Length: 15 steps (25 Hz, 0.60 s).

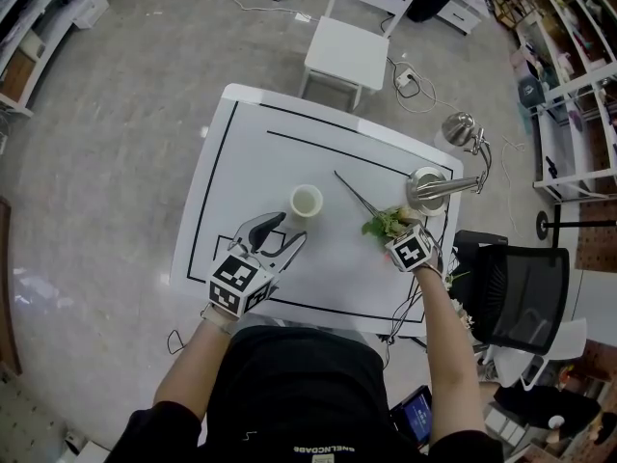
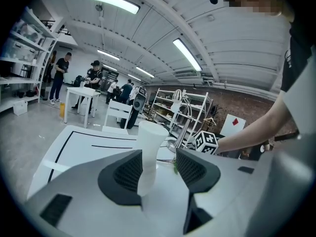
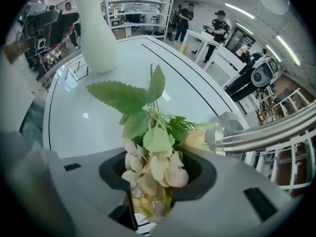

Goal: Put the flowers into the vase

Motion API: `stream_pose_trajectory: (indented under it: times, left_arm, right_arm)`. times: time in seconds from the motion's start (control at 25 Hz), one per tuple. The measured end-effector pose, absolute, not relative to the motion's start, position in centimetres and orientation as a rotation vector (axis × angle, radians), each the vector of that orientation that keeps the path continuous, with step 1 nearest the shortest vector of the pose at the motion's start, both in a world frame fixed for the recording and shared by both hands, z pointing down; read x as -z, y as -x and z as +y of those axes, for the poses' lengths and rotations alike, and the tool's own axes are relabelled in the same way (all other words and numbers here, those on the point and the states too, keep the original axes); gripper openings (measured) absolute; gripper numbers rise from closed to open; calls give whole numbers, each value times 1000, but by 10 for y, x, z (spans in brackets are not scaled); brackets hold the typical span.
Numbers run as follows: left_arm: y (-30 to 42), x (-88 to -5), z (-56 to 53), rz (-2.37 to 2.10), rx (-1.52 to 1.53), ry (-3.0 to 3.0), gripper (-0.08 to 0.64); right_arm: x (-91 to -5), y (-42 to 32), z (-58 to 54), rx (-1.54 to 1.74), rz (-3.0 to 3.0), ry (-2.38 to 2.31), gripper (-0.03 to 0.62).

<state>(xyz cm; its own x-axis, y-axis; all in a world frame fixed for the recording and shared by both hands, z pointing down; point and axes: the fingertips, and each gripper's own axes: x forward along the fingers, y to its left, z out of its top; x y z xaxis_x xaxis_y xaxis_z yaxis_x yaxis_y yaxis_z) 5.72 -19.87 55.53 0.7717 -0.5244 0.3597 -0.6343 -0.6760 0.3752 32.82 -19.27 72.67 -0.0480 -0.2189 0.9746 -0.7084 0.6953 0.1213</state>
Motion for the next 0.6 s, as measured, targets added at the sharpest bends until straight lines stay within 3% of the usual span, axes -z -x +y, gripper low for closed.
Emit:
stream_pose_trajectory:
  times: [0.2,0.6]
  left_arm:
    - [-58,-554,-199,-864,-296,-2481,198]
    - [-54,-548,-198,-845,-272,-2499,198]
  right_arm:
    - [-723,-329,-187,-434,-1593,-751,143]
    - [-687,-337,-191,-275,-1542,-752,118]
